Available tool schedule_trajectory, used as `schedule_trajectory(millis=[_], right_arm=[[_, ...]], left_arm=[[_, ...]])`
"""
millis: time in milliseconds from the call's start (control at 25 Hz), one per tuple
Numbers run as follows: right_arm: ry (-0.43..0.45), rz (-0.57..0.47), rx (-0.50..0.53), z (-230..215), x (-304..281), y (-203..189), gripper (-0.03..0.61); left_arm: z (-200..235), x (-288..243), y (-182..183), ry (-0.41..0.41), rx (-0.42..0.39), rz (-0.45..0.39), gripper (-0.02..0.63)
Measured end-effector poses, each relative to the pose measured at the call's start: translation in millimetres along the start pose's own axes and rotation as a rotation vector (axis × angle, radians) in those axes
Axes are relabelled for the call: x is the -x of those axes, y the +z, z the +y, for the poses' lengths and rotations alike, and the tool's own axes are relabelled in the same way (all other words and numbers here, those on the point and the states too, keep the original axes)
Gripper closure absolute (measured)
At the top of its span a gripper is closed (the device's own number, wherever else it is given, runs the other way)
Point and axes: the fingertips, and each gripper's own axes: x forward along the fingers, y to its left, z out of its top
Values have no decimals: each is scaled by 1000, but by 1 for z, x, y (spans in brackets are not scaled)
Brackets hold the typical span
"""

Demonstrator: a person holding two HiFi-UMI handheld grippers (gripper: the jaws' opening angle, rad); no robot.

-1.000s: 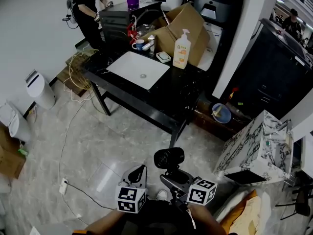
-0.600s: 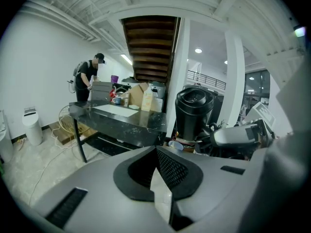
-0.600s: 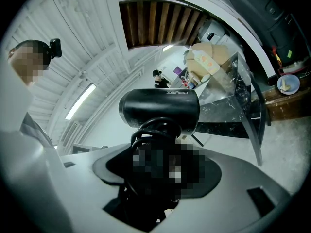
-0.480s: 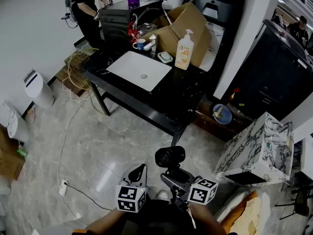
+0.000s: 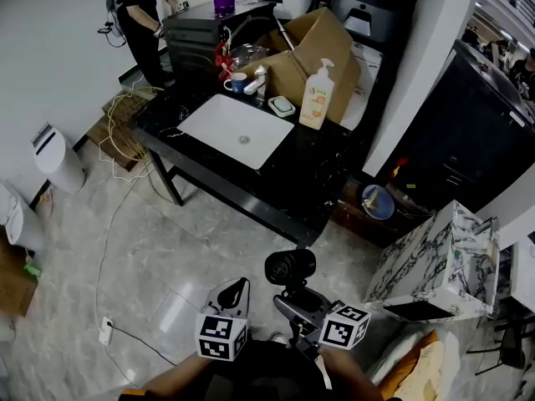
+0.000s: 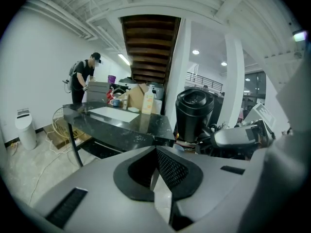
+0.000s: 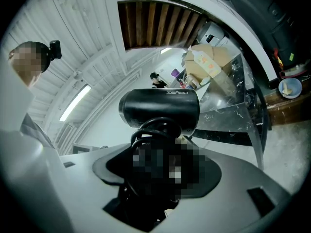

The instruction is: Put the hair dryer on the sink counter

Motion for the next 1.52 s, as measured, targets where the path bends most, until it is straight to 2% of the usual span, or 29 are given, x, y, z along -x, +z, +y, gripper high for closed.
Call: schedule_trajectory(millis=[320,680,960,1520], right_arm=[[4,-24,-2,1,-41,26,284],[-30,-71,8,8,-70,54,284],[-62,-98,2,11,-98,56,284],[-72,-44,9,22,-152,47,284]], left_arm=[[39,-14,32,1,-28,-8,606],[67,-24,65,-52,-54,-36,606],[98,-26,75,-83,-72,-55,607],[157,-13,66,-50,6,-67,606]])
